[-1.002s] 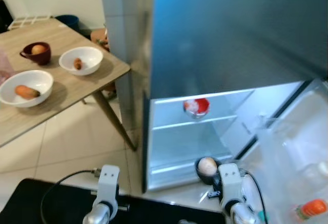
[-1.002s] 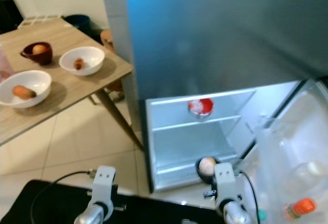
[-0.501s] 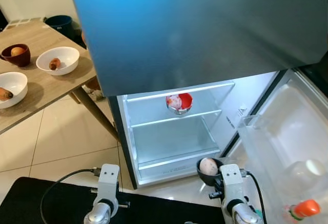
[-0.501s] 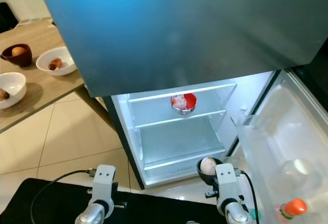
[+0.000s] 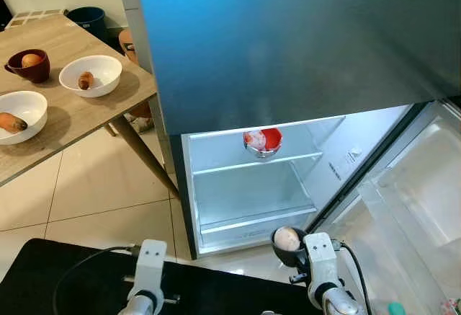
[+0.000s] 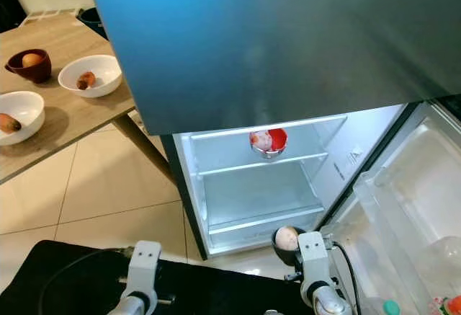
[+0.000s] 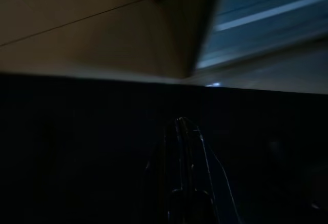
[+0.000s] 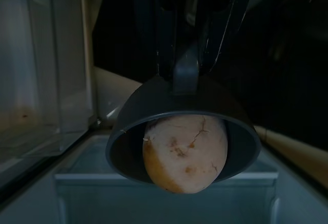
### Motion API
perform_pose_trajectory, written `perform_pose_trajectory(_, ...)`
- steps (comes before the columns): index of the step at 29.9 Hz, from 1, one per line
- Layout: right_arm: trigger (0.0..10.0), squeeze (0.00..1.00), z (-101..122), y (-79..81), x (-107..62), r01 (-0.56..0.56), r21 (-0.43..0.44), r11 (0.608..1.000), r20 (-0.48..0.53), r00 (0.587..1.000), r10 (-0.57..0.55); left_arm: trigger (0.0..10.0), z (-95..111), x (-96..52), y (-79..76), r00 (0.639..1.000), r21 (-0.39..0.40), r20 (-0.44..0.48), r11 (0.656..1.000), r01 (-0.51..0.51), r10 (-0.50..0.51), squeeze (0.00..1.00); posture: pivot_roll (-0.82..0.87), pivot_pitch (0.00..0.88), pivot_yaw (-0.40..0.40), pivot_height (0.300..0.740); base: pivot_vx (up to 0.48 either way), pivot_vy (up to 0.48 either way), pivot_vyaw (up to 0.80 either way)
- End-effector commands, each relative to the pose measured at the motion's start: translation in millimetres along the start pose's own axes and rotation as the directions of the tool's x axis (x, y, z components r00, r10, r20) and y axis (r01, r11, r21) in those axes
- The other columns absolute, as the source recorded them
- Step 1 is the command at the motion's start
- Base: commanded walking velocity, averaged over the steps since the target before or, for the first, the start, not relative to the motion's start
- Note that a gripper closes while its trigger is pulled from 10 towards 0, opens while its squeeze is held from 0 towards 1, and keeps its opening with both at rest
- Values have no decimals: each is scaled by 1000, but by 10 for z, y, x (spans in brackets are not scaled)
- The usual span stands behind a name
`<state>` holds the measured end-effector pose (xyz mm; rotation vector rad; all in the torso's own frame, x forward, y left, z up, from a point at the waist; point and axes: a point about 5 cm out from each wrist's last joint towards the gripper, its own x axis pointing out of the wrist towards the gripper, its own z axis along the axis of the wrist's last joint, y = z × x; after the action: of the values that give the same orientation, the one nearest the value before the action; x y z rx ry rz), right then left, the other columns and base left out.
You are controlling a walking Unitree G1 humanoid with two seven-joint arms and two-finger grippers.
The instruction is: Restocking fridge
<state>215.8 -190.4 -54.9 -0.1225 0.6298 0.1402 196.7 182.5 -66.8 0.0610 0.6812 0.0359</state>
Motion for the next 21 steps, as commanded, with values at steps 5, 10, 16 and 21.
perform_pose_trajectory(5,10000,0,-111,-18,-49,8,2,1000,-35,999,-7,10000,-182,-83,249,994,-34,-70,995,-89,87,0,-110,116,-2,736,0,0,0)
perform_pose_trajectory(10,10000,0,-149,-47,-67,18,-4,1000,-55,998,-18,10000,-169,-79,225,997,-28,-59,998,-60,58,0,-105,116,-1,736,0,0,0)
perform_pose_trajectory(16,10000,0,-156,-48,-68,22,0,1000,-62,998,-22,10000,-140,-62,101,999,-31,-41,999,-19,18,0,-111,116,3,736,0,0,0)
perform_pose_trajectory(21,10000,0,-167,-41,-72,22,1,1000,-66,998,-22,10000,-138,-57,80,999,-33,-44,999,-14,12,0,-113,115,0,736,0,0,0)
